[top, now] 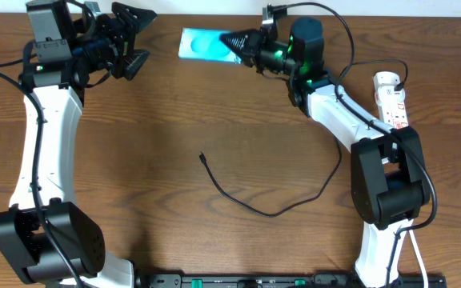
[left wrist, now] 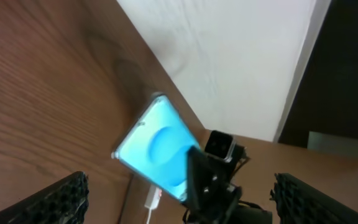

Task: Plug charger to phone and switch on socket

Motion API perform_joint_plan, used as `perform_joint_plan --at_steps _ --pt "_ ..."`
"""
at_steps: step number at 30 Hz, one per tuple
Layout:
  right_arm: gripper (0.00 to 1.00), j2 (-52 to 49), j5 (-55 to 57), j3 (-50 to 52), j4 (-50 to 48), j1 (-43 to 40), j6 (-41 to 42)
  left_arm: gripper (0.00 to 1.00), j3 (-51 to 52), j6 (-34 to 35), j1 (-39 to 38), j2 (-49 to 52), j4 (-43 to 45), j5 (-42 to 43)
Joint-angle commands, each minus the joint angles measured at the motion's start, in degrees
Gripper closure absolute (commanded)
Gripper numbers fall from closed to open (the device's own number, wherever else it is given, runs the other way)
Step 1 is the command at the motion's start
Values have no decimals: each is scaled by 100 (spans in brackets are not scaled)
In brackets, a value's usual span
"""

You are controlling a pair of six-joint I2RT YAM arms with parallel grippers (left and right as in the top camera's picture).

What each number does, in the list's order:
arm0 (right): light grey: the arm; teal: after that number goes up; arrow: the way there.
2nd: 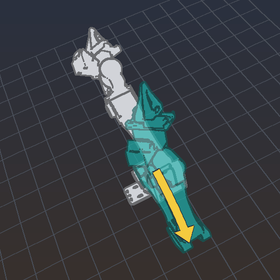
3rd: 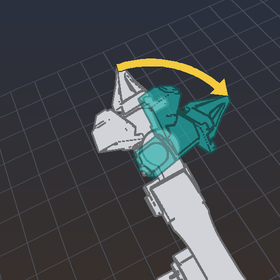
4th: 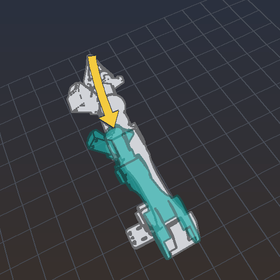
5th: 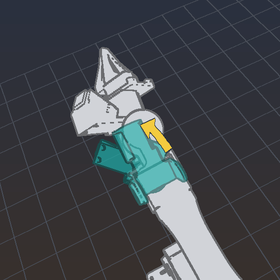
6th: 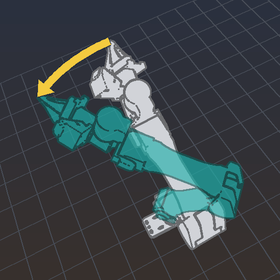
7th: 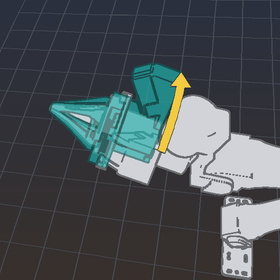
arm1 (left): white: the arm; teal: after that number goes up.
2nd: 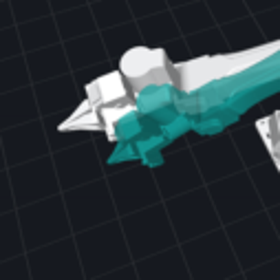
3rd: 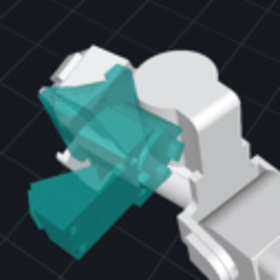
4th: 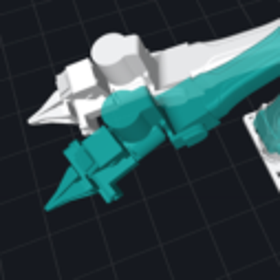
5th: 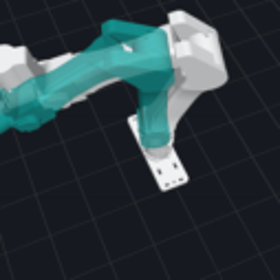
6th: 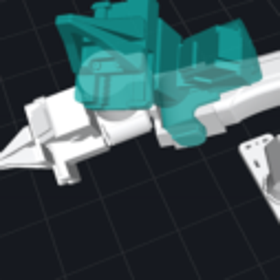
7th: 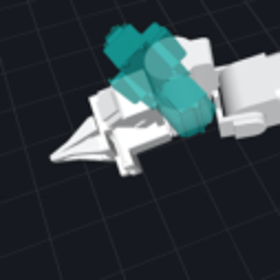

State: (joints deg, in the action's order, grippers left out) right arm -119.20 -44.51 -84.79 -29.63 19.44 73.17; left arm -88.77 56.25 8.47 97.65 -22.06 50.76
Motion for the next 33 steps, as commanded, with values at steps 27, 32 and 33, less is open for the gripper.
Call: perform_joint_plan --at_steps 27,32,33 --pt "99 46 1646 -94 -1816 793 2669 5 -33 13 -264 42 1174 555" --pt "99 46 2039 -94 -1947 975 2771 5 -33 13 -343 42 1257 439" --pt "99 46 2135 -94 -1993 1012 2771 5 -33 11 -361 42 1257 391"
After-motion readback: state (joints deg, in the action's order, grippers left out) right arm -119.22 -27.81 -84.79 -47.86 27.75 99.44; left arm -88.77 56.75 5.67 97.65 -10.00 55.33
